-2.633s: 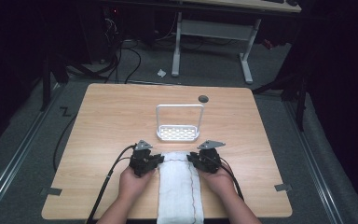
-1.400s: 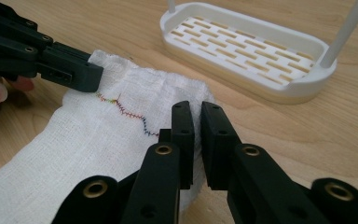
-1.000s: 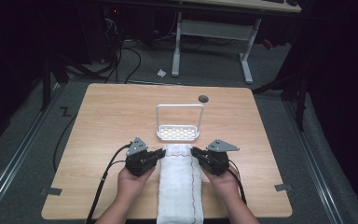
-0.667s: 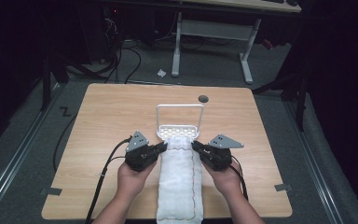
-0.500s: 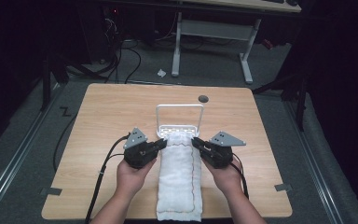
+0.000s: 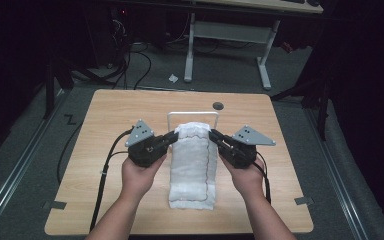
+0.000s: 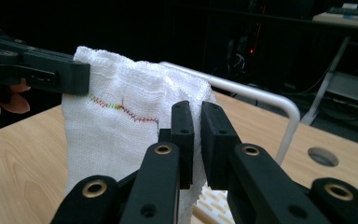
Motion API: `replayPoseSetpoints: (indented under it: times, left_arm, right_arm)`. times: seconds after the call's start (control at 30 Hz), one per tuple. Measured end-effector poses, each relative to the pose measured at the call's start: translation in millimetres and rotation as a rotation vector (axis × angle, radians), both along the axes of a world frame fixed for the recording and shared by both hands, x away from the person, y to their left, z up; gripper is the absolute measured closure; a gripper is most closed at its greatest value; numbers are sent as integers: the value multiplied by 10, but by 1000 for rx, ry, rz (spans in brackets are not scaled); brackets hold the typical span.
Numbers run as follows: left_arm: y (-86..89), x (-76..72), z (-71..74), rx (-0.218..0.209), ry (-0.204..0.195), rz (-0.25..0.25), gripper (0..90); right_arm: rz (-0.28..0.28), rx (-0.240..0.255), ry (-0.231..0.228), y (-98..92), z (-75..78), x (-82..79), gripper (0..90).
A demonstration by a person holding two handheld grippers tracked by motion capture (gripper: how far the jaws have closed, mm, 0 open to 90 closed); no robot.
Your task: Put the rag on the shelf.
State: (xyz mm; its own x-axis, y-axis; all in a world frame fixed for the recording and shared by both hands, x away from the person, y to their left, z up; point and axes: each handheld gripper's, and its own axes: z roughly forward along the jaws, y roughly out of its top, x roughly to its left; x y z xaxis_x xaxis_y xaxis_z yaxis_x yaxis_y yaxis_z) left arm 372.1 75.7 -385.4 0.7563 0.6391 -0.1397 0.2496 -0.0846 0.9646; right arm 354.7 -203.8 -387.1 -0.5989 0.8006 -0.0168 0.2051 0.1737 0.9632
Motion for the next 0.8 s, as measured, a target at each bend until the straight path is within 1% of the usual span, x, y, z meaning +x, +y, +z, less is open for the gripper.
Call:
replayPoseSetpoints:
  times: [0.13,0.17,0.23,0.37,0.4,0.43,0.5,0.6,0.73,0.8]
  left_arm:
    - [-20,11,128,7,-29,2,865]
    - [-21,16,159,6,-36,2,865]
    - [-21,27,228,6,-49,5,865]
    - [-24,35,370,6,-79,7,865]
    - [-24,38,402,4,-87,8,866]
    - [-26,43,433,1,-91,8,865]
    - [-28,57,501,4,-107,9,866]
    - [-24,72,599,-5,-123,8,866]
    - [-37,86,675,1,-143,8,866]
    - [-42,102,692,3,-144,7,866]
  right_arm:
    - [-5,8,-20,-2,113,11,845]
    - [-7,11,-35,-7,169,15,844]
    - [-8,15,-40,-10,199,15,844]
    - [-14,20,-73,-17,322,14,845]
    - [-17,25,-81,-22,383,14,845]
    - [-17,25,-81,-22,383,14,845]
    - [-22,28,-100,-31,444,18,845]
    - [-28,33,-118,-42,537,16,845]
    - [-30,36,-133,-59,629,26,845]
    - [-32,38,-134,-62,656,32,845]
